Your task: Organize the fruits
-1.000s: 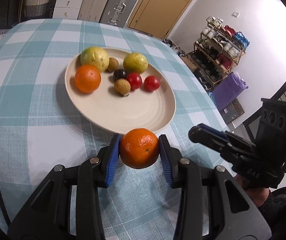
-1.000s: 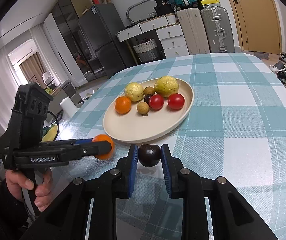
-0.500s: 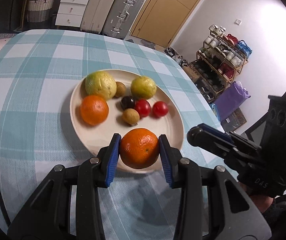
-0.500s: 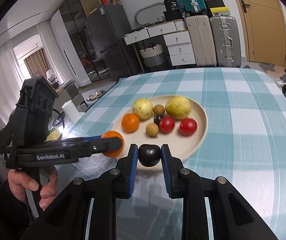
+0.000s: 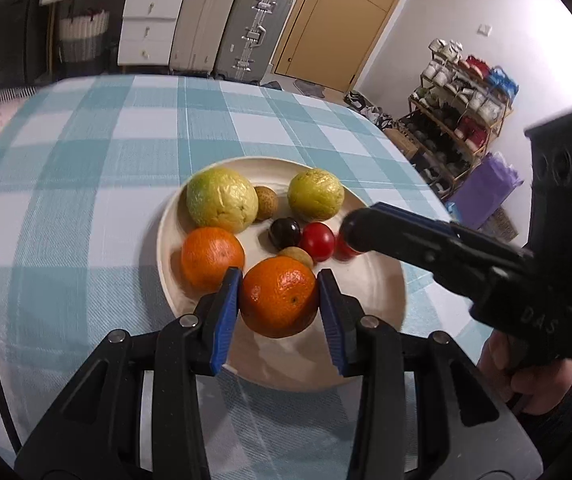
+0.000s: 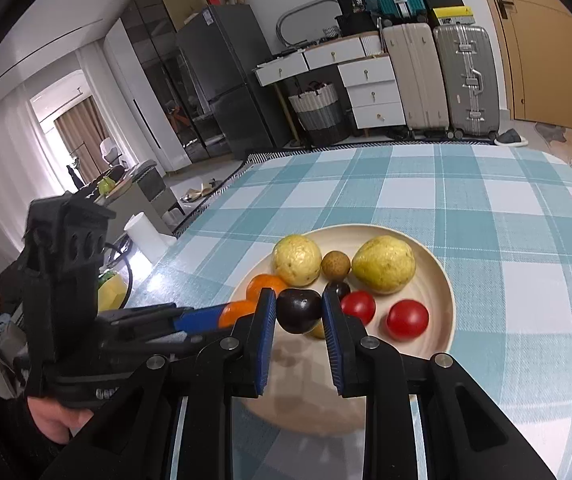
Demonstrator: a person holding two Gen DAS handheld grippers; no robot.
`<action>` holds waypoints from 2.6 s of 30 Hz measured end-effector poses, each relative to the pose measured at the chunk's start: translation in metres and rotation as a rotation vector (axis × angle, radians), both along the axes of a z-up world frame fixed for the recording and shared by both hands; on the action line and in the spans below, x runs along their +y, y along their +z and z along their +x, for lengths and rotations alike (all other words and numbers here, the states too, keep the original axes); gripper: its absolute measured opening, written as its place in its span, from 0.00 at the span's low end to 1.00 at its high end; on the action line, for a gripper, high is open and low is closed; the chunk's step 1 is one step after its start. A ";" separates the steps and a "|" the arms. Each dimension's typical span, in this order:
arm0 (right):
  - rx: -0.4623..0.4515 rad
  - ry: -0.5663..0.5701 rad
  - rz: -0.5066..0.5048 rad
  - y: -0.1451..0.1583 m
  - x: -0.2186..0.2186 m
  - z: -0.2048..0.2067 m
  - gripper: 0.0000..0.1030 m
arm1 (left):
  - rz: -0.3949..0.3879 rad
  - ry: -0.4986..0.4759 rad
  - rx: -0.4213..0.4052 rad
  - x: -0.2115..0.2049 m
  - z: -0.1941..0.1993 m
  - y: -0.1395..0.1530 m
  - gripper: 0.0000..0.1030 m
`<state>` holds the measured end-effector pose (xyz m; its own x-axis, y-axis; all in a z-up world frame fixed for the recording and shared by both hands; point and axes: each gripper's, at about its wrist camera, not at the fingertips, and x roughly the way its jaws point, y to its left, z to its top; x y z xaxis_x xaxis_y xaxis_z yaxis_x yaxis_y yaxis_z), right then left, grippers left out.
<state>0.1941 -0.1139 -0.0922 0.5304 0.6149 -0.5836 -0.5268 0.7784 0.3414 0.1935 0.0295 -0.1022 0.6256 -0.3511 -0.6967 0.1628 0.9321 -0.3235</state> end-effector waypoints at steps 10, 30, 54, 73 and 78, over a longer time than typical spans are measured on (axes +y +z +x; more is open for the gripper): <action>0.063 -0.003 0.013 -0.016 0.014 0.035 0.24 | 0.025 -0.027 -0.009 -0.004 0.014 -0.003 0.35; 0.046 -0.027 0.071 -0.008 0.003 0.028 0.46 | -0.001 0.005 -0.064 0.006 -0.007 0.018 0.38; -0.183 -0.093 0.095 0.040 -0.039 -0.058 0.88 | 0.054 0.146 -0.177 0.012 -0.078 0.073 0.82; -0.406 -0.211 0.098 0.058 -0.059 -0.118 1.00 | 0.225 0.280 -0.446 -0.009 -0.145 0.119 0.99; -0.493 -0.213 0.089 0.059 -0.056 -0.134 1.00 | 0.226 0.315 -0.494 -0.011 -0.156 0.117 0.99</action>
